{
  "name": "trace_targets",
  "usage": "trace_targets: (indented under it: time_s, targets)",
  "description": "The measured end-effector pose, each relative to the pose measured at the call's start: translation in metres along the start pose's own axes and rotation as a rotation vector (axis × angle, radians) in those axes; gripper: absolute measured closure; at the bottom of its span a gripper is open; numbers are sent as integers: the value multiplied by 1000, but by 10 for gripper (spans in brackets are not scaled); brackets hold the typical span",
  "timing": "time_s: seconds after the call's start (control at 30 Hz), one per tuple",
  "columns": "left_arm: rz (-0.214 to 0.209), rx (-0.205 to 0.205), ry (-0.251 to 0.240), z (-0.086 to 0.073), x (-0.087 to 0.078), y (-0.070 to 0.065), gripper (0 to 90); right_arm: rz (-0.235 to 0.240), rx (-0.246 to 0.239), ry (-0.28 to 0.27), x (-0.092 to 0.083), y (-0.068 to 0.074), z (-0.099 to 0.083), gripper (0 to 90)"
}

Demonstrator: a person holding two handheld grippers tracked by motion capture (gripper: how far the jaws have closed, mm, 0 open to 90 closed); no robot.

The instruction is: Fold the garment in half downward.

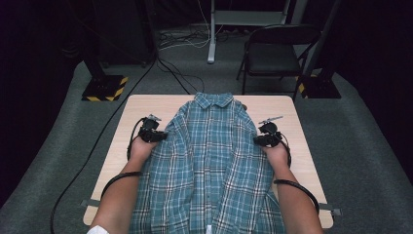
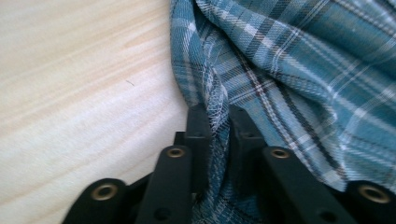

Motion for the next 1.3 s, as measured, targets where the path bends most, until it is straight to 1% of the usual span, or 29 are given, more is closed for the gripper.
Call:
trace_targets:
  time_s: [0.07, 0.13, 0.17, 0.2, 0.27, 0.3, 0.37, 0.47, 0.53, 0.67, 0.73, 0.8, 0.87, 0.93, 1.0, 1.03, 1.07, 1.1, 1.13, 1.17, 1.2, 1.27, 1.3]
  targets:
    - [-4, 2, 4, 0, 0, -1, 829, 13, 11, -10, 0, 1, 0, 829]
    - [-6, -1, 11, 0, -1, -2, 833, 30, 33, -9, -1, 1, -1, 842]
    - [-14, 2, 15, 1, -2, -2, 834, 31, 28, -3, -1, 1, -1, 847]
    - [-16, 5, 14, 2, -4, -3, 835, 32, 9, -1, -3, 2, 0, 853]
    - [-39, -11, 0, 6, -11, -2, 839, 37, -30, -2, -9, 3, 4, 857]
    - [-47, -15, -6, 8, -14, -2, 840, 38, -35, -9, -14, 2, 6, 857]
    - [-53, -5, -13, 13, -21, -2, 845, 42, -40, -36, -23, -1, 11, 857]
    - [-53, 2, -27, 23, -30, -3, 848, 45, -37, -54, -35, -6, 17, 857]
    - [-55, 6, -38, 31, -36, -4, 849, 39, -48, -63, -41, -7, 23, 859]
    - [-49, 29, -66, 49, -50, -7, 850, 26, -67, -109, -56, -8, 41, 860]
    - [-40, 45, -89, 61, -59, -9, 851, 15, -81, -125, -64, -8, 51, 861]
    - [-26, 57, -121, 75, -71, -10, 852, -9, -93, -151, -74, -11, 63, 863]
    - [-20, 63, -180, 92, -88, -12, 853, -42, -88, -199, -89, -16, 75, 863]
    - [-4, 77, -247, 110, -108, -12, 853, -72, -69, -269, -109, -24, 90, 863]
    - [-12, 80, -338, 129, -133, -16, 852, -109, -54, -358, -136, -31, 106, 862]
    - [-15, 95, -379, 138, -145, -19, 852, -122, -45, -405, -151, -33, 114, 862]
    - [-27, 108, -413, 145, -156, -22, 852, -138, -47, -450, -166, -34, 123, 862]
    - [-24, 123, -451, 151, -167, -26, 851, -162, -58, -494, -181, -34, 130, 861]
    - [-31, 128, -468, 155, -175, -29, 851, -179, -69, -535, -196, -32, 137, 860]
    - [-48, 123, -466, 156, -180, -31, 850, -189, -82, -567, -208, -30, 143, 859]
    - [-49, 127, -460, 153, -182, -33, 849, -190, -95, -583, -217, -27, 145, 858]
    - [-57, 146, -419, 139, -179, -37, 847, -177, -111, -570, -222, -21, 142, 856]
    - [-73, 155, -402, 128, -177, -39, 845, -164, -119, -552, -221, -17, 134, 856]
Point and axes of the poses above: each handheld gripper's, and its own axes: x roughly forward along the jaws, z roughly out of its top, y roughly to its left, the point moved 6 cm from there along x, roughly forward along the jaws, and after that the axes turned 9 degrees about -x, right-handed, at the moved point
